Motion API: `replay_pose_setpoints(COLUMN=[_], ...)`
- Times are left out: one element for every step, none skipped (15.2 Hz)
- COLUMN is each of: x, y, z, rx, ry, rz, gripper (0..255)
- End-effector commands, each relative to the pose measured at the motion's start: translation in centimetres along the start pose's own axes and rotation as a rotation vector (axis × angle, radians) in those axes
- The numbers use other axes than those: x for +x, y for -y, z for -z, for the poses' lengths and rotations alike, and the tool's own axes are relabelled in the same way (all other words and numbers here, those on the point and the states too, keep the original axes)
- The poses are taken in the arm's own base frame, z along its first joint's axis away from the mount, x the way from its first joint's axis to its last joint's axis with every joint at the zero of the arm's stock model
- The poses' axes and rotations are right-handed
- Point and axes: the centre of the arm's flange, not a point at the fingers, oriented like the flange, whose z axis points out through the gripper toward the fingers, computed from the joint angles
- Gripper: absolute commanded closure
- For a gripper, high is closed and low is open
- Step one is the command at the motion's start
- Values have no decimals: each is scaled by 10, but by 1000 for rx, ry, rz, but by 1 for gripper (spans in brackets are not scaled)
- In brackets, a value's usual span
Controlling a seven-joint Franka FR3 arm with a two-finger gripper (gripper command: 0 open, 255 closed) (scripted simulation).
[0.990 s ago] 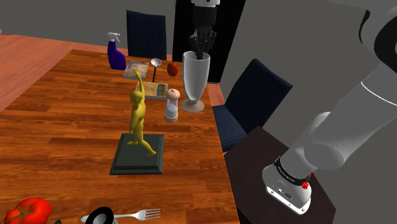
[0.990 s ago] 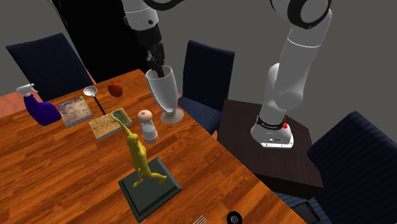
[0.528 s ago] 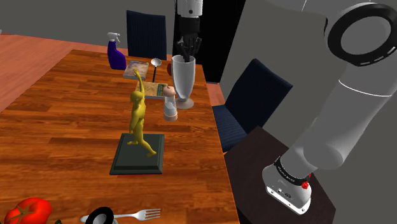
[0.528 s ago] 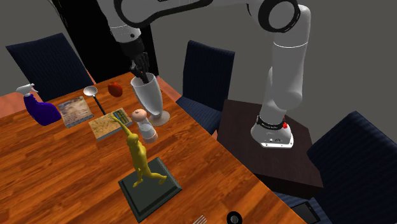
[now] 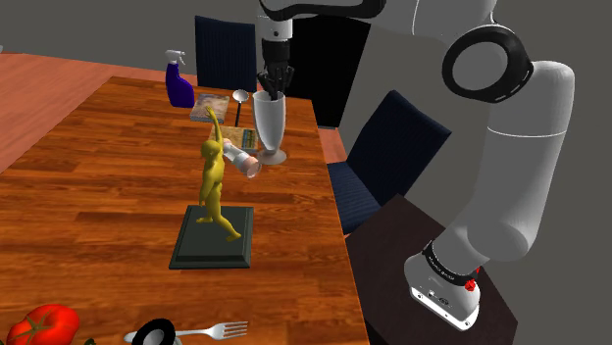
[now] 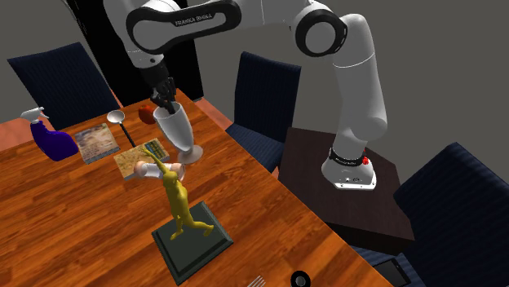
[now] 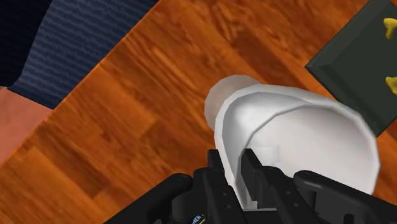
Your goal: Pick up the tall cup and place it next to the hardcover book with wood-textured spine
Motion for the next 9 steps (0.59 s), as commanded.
replay_pose_setpoints(x=[4,5,6,7,8,8,9,10,11], y=[-2,-2,-2,-2,-2,-2,-2,-2,-2], z=[-10,-15,-20,-25,-31,-36,-41,-46,-51], rx=[0,0,0,0,0,0,0,0,0], ry=[-2,-2,-2,-2,-2,-2,-2,-2,-2], rz=[1,1,1,1,1,1,1,1,1], gripper=[255,255,255,255,255,255,255,255,255])
